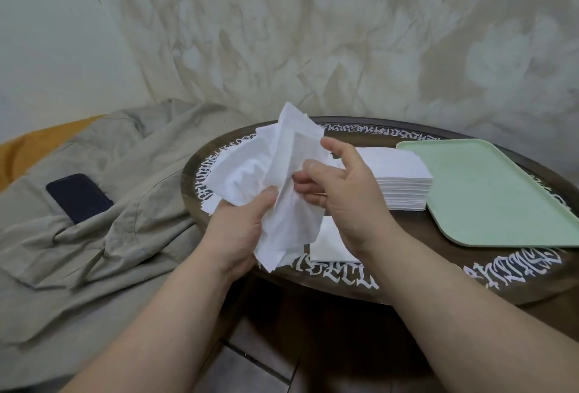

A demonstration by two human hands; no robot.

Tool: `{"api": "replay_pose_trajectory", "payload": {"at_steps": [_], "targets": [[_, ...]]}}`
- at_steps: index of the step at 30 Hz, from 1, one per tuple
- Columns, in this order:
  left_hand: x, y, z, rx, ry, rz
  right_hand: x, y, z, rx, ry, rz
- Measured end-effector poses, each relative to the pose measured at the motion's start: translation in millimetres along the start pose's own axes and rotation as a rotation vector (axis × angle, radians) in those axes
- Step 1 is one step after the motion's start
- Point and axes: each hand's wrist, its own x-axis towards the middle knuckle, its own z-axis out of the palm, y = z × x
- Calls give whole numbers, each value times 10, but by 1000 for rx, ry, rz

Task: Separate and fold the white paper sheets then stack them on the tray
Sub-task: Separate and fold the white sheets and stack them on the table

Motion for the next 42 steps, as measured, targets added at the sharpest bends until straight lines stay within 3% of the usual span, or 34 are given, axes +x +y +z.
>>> {"api": "replay_pose_trajectory", "payload": {"at_steps": [8, 13, 19, 31, 36, 38, 42], "targets": [[-15, -22, -8, 10, -143, 25, -56, 72, 80, -132, 29, 6], [-6, -38, -14, 10, -154, 16, -7, 94, 46, -137, 124, -2], [3, -60, -18, 59, -141, 62, -12, 109, 41, -190, 93, -25], [34, -61, 8, -5, 75, 47, 17, 108, -22, -131, 58, -36], [107, -40, -55, 23, 206, 63, 7, -67, -103, 160, -40, 29], [88, -12, -45, 11, 188, 64, 14, -40, -145, 88, 18, 25], [25, 14, 12, -55, 171, 15, 37, 85, -172, -283, 91, -28]]}}
